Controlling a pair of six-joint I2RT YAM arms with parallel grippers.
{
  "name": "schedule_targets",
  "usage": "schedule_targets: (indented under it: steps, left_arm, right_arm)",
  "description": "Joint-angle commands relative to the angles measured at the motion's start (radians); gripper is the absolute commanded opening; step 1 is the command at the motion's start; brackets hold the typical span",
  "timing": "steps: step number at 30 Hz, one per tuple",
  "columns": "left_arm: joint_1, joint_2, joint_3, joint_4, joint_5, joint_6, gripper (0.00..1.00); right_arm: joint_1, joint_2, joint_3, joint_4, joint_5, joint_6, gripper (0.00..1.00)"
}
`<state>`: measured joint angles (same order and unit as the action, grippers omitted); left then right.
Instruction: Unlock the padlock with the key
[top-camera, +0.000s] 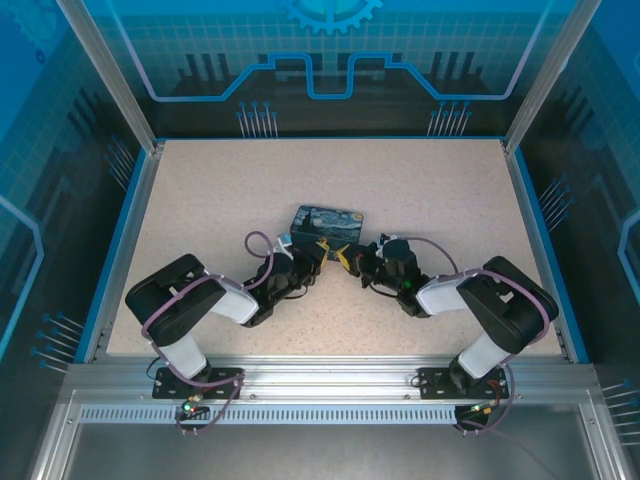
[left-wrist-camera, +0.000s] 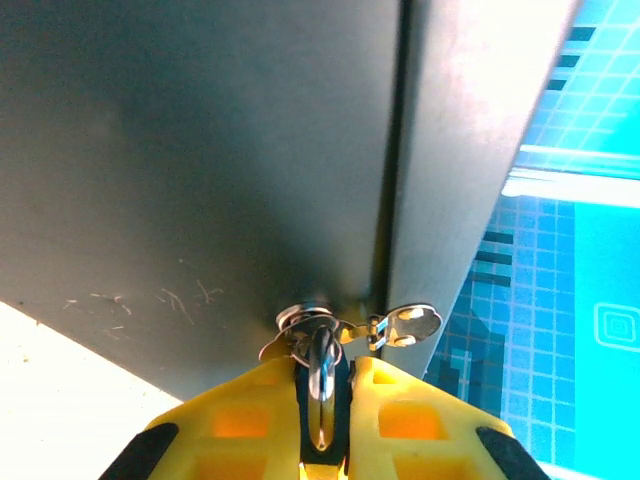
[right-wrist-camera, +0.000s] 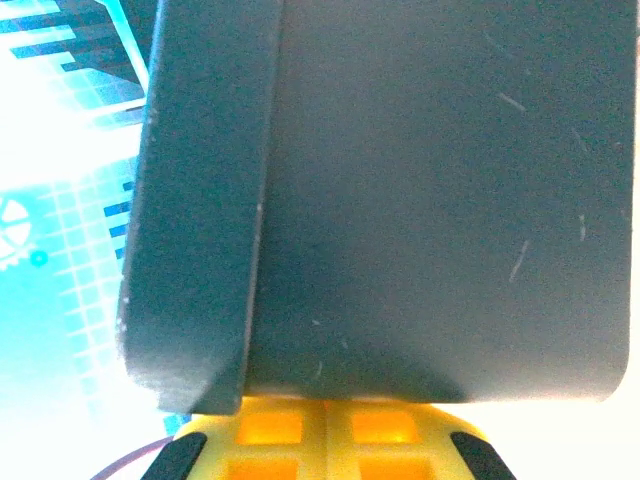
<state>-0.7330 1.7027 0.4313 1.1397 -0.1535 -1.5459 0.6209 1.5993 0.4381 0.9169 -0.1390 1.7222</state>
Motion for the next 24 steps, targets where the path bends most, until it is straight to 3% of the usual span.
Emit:
schedule_targets:
  steps: [1, 13, 24]
  left_arm:
    - [-0.03, -0.005, 0.016, 0.207, 0.113, -0.006, 0.0]
    - [-0.032, 0.011, 0.029, 0.194, 0.105, -0.005, 0.0]
    - [-0.031, 0.016, 0.017, 0.206, 0.104, -0.011, 0.0]
  right_arm:
    - [0.025, 0.013, 0.048, -0.006, -0.037, -0.01, 0.0]
    - [0.156, -0.002, 0.135, -0.091, 0.043, 0.002, 0.0]
    - [0.128, 0.023, 0.048, -0.035, 0.113, 0.03, 0.0]
